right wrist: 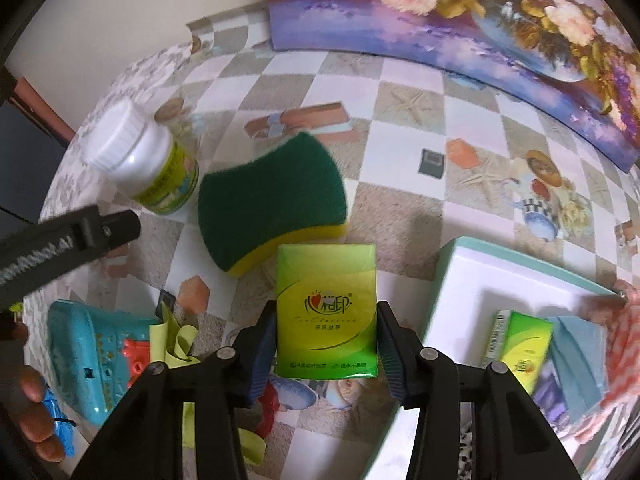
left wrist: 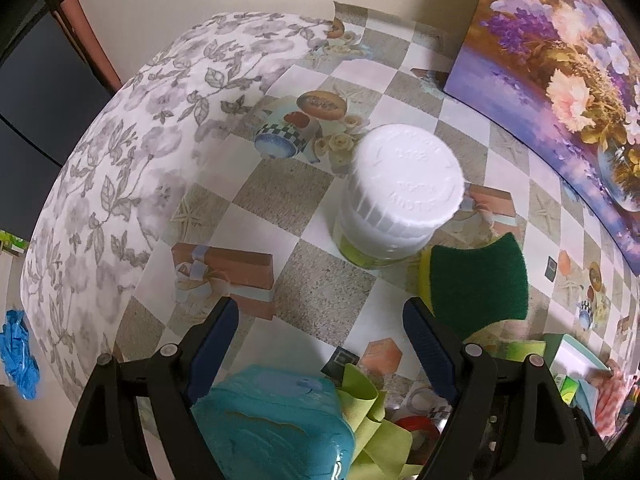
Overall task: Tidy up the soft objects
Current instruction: 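Grasp and lift the green-yellow sponge with the left gripper while the right lifts the tissue pack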
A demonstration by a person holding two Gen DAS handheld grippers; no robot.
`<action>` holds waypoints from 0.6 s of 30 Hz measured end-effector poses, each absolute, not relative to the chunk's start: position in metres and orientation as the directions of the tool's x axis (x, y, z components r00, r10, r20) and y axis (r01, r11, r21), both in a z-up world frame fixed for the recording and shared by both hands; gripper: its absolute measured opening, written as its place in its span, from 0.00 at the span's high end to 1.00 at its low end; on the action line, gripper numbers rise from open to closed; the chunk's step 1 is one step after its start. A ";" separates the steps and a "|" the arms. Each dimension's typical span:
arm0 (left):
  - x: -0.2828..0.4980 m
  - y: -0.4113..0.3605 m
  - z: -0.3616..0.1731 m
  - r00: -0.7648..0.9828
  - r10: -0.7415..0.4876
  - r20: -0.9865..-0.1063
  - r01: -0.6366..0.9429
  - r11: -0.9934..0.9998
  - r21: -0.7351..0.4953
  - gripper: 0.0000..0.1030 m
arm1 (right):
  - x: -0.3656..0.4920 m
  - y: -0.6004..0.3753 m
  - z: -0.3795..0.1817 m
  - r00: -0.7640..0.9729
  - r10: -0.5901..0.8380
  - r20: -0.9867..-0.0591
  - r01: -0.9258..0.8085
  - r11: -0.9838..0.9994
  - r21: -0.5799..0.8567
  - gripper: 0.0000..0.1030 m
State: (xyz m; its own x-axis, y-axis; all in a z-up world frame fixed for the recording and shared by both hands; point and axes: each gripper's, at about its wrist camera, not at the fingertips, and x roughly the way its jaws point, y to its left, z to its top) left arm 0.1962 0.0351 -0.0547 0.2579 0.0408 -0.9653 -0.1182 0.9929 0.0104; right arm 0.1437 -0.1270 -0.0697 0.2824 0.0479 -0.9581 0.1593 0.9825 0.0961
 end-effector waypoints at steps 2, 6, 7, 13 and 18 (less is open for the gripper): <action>0.196 0.032 -0.054 0.260 0.033 -0.965 -0.111 0.994 0.004 0.18 | 0.141 -0.132 -0.060 0.297 0.047 -0.954 0.164 0.981 0.100 0.52; 0.196 0.024 -0.052 0.265 0.024 -0.964 -0.096 0.995 -0.001 0.18 | 0.132 -0.142 -0.041 0.329 0.038 -0.943 0.178 0.979 0.102 0.52; 0.195 0.022 -0.052 0.267 0.027 -0.963 -0.092 0.996 0.002 0.18 | 0.132 -0.144 -0.039 0.336 0.034 -0.941 0.183 0.978 0.101 0.52; 0.195 0.005 -0.064 0.254 0.031 -0.967 -0.075 0.997 0.012 0.18 | 0.123 -0.162 -0.017 0.377 0.003 -0.926 0.213 0.973 0.090 0.52; 0.195 -0.006 -0.069 0.267 0.044 -0.963 -0.073 0.997 0.026 0.18 | 0.121 -0.175 -0.010 0.393 -0.010 -0.920 0.231 0.969 0.088 0.52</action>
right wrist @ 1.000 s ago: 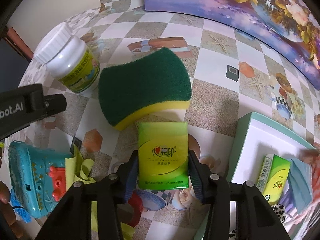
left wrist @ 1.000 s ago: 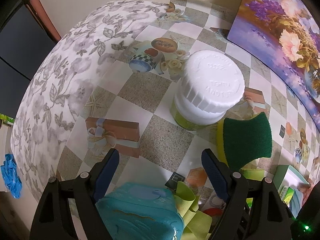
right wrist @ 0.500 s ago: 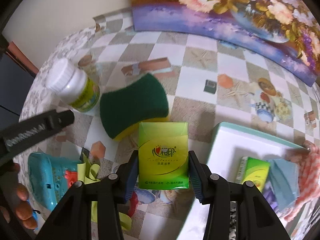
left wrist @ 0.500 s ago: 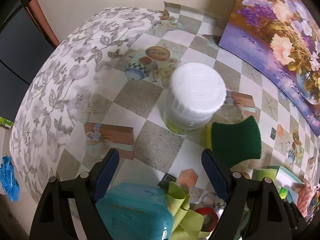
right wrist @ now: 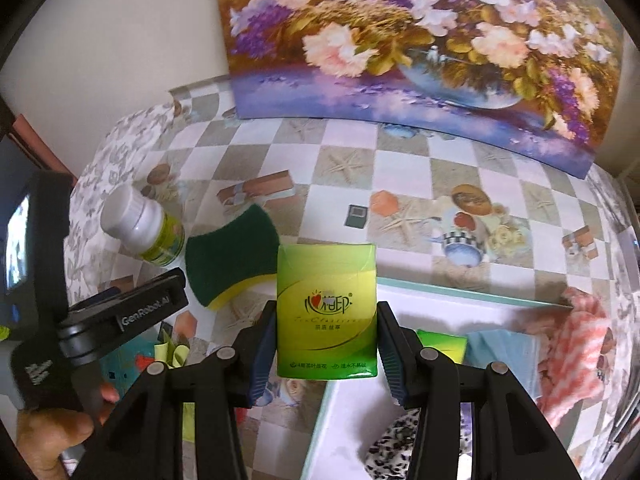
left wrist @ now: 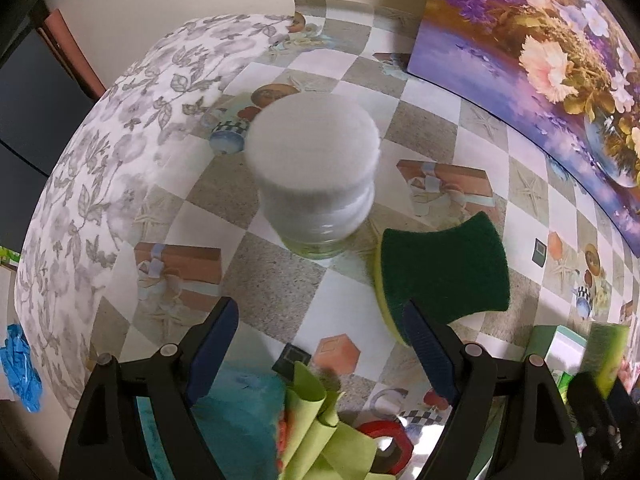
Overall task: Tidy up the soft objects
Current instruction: 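Grasp and lift the green-yellow sponge with the left gripper while the right lifts the tissue pack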
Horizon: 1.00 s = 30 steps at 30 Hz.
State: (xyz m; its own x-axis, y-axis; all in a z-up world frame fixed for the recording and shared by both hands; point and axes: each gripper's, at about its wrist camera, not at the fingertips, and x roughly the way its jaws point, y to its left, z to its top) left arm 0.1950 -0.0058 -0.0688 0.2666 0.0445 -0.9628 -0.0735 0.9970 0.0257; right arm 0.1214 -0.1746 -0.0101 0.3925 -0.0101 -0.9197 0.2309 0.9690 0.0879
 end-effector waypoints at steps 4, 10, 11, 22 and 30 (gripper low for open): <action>0.195 -0.011 -0.071 0.277 0.078 -0.958 -0.081 0.995 0.058 0.18 | 0.118 -0.184 -0.007 0.397 -0.017 -0.918 0.245 0.965 0.088 0.52; 0.197 -0.017 -0.075 0.295 0.103 -0.950 -0.068 0.994 0.087 0.18 | 0.115 -0.192 -0.004 0.403 -0.018 -0.915 0.249 0.964 0.091 0.52; 0.197 -0.019 -0.077 0.289 0.105 -0.952 -0.065 0.994 0.090 0.18 | 0.115 -0.193 -0.003 0.404 -0.019 -0.915 0.251 0.964 0.091 0.52; 0.191 -0.030 -0.080 0.251 0.101 -0.963 -0.027 0.995 0.098 0.18 | 0.112 -0.201 0.000 0.411 -0.016 -0.912 0.258 0.961 0.100 0.52; 0.188 -0.034 -0.080 0.243 0.092 -0.966 -0.013 0.996 0.092 0.18 | 0.111 -0.203 0.001 0.411 -0.015 -0.912 0.265 0.959 0.103 0.52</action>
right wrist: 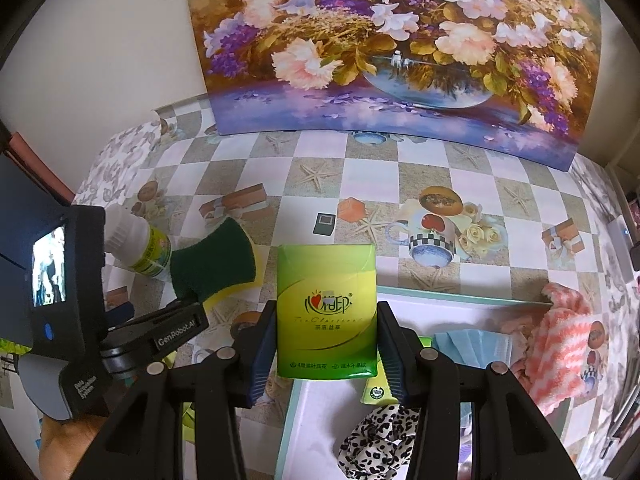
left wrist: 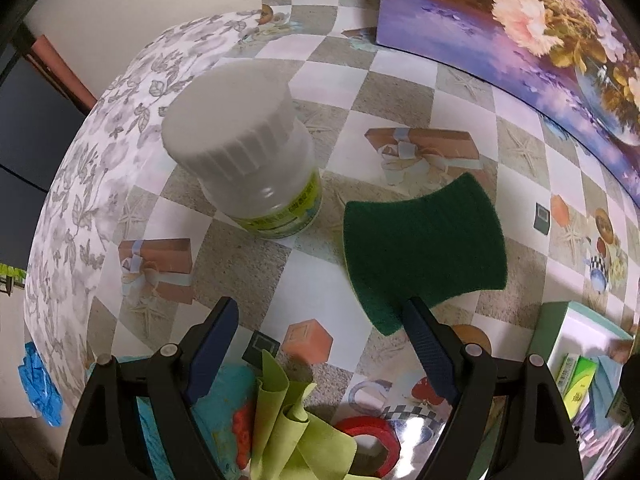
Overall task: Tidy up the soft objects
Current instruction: 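Grasp and lift the green-yellow sponge with the left gripper while the right lifts the tissue pack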
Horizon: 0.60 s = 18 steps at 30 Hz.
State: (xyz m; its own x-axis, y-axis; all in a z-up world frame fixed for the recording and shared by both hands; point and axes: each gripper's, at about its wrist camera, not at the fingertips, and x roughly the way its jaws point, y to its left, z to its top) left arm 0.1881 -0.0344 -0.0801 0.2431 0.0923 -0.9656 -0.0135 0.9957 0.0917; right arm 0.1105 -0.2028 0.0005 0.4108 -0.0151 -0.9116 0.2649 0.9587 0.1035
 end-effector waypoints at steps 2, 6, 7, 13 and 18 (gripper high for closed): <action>0.188 -0.035 -0.080 0.244 0.087 -0.966 -0.018 0.996 0.086 0.18 | 0.111 -0.203 0.000 0.411 -0.014 -0.911 0.265 0.959 0.104 0.52; 0.190 -0.027 -0.075 0.270 0.110 -0.956 -0.050 0.994 0.100 0.18 | 0.110 -0.204 0.000 0.413 -0.013 -0.911 0.268 0.957 0.108 0.52; 0.190 -0.025 -0.072 0.282 0.132 -0.950 -0.058 0.991 0.121 0.18 | 0.110 -0.204 0.000 0.412 -0.012 -0.911 0.268 0.957 0.109 0.52; 0.191 -0.018 -0.071 0.297 0.192 -0.935 -0.089 0.981 0.173 0.18 | 0.110 -0.205 -0.002 0.408 -0.010 -0.913 0.268 0.957 0.109 0.52; 0.192 -0.016 -0.078 0.288 0.193 -0.938 -0.085 0.981 0.175 0.18 | 0.111 -0.205 -0.002 0.407 -0.010 -0.914 0.270 0.957 0.109 0.52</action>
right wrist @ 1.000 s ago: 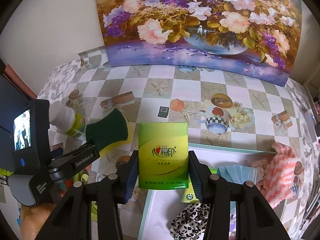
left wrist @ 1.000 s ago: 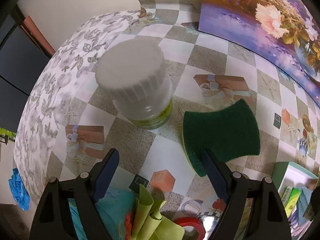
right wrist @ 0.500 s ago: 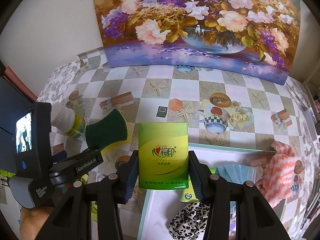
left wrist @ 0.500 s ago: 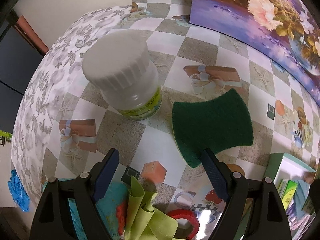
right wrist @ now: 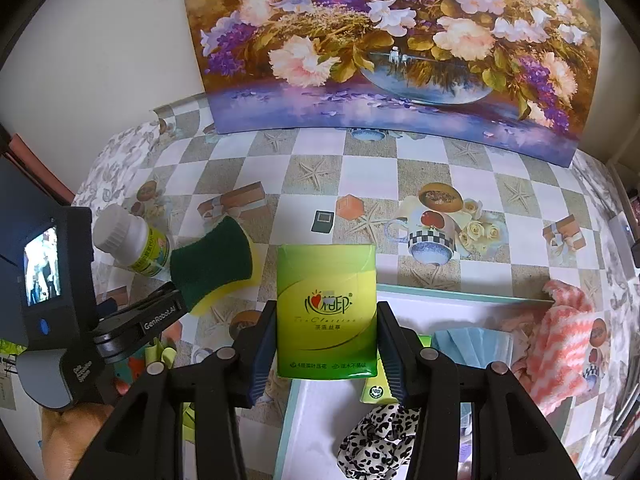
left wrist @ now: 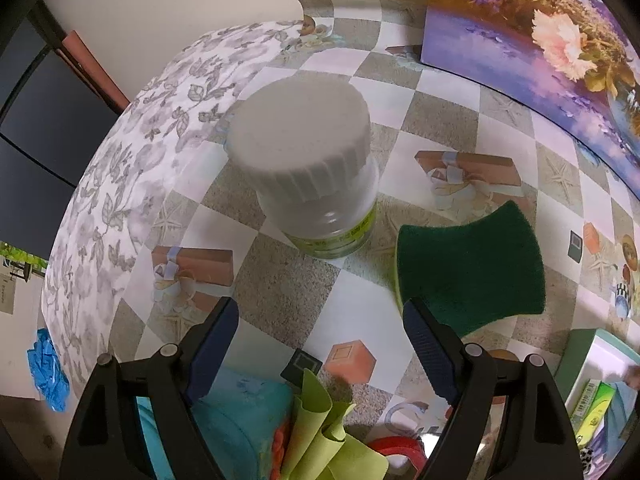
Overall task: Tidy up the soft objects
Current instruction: 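Grasp and lift the green-yellow sponge with the left gripper while the right lifts the tissue pack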
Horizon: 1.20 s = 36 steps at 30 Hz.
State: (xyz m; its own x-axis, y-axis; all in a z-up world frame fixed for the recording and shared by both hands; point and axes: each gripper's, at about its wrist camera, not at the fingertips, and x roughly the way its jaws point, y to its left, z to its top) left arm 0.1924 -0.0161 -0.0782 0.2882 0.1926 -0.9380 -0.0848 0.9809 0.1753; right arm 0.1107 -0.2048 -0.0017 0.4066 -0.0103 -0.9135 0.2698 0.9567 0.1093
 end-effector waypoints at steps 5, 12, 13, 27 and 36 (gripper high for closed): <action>0.191 -0.022 -0.077 0.283 0.185 -0.941 -0.054 0.983 0.176 0.18 | 0.110 -0.205 -0.002 0.406 -0.009 -0.914 0.269 0.957 0.110 0.52; 0.189 -0.024 -0.077 0.254 0.130 -0.958 -0.040 0.991 0.124 0.18 | 0.110 -0.205 -0.003 0.405 -0.009 -0.914 0.271 0.956 0.110 0.52; 0.189 -0.025 -0.078 0.254 0.130 -0.958 -0.037 0.992 0.125 0.18 | 0.110 -0.205 -0.003 0.404 -0.009 -0.915 0.271 0.956 0.111 0.52; 0.181 -0.060 -0.075 0.241 0.021 -0.970 0.088 0.995 0.043 0.18 | 0.108 -0.214 -0.003 0.405 -0.001 -0.914 0.284 0.951 0.125 0.52; 0.181 -0.083 -0.073 0.301 -0.055 -0.952 0.172 0.985 -0.002 0.18 | 0.104 -0.225 -0.006 0.399 0.000 -0.917 0.306 0.943 0.133 0.52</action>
